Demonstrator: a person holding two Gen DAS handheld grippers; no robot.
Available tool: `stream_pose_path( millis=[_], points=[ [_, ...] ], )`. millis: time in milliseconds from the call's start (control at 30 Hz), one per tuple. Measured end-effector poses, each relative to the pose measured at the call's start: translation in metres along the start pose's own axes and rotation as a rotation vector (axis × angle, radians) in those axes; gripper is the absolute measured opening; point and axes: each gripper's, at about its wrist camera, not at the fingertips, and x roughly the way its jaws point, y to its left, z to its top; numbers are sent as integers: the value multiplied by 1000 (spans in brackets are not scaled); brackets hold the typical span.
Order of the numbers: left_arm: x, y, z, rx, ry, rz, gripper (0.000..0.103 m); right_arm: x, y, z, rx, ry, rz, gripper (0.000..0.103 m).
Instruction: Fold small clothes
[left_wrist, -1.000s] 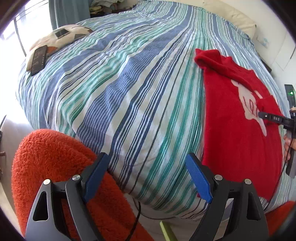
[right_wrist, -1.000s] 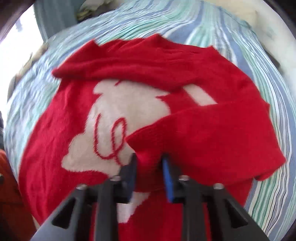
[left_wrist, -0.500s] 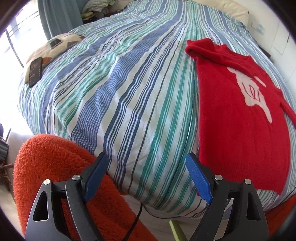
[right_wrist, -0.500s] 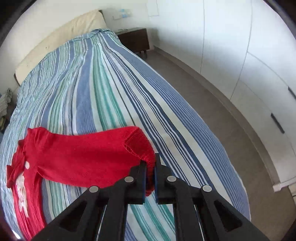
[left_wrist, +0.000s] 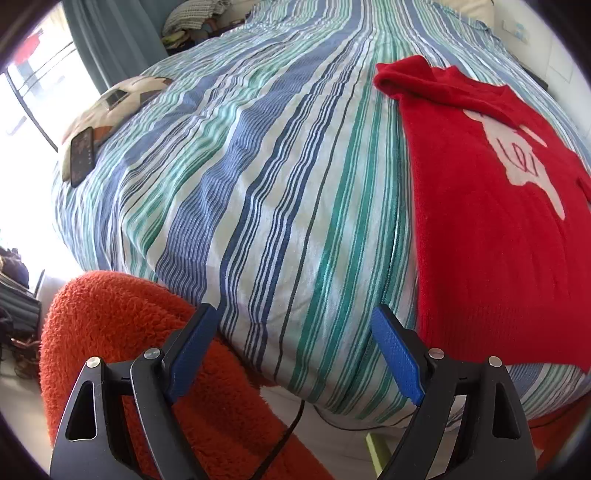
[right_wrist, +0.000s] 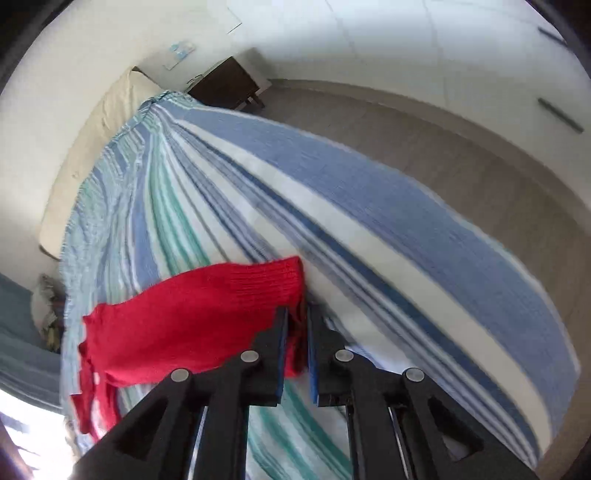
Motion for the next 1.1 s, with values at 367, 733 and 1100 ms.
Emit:
stream_pose_path(
  millis=[367,733,1100],
  points=[
    [11,-6,-3,38,58,50,88,18,58,-25,-279,66,-113,38],
    [-77,-11,52,60,-70,-223,88,-100,69,-80,-266,-221,71,58],
    [-34,-230,234,481,-30,-371,98,-138,89,-159,-361,-319,151,68]
  ],
)
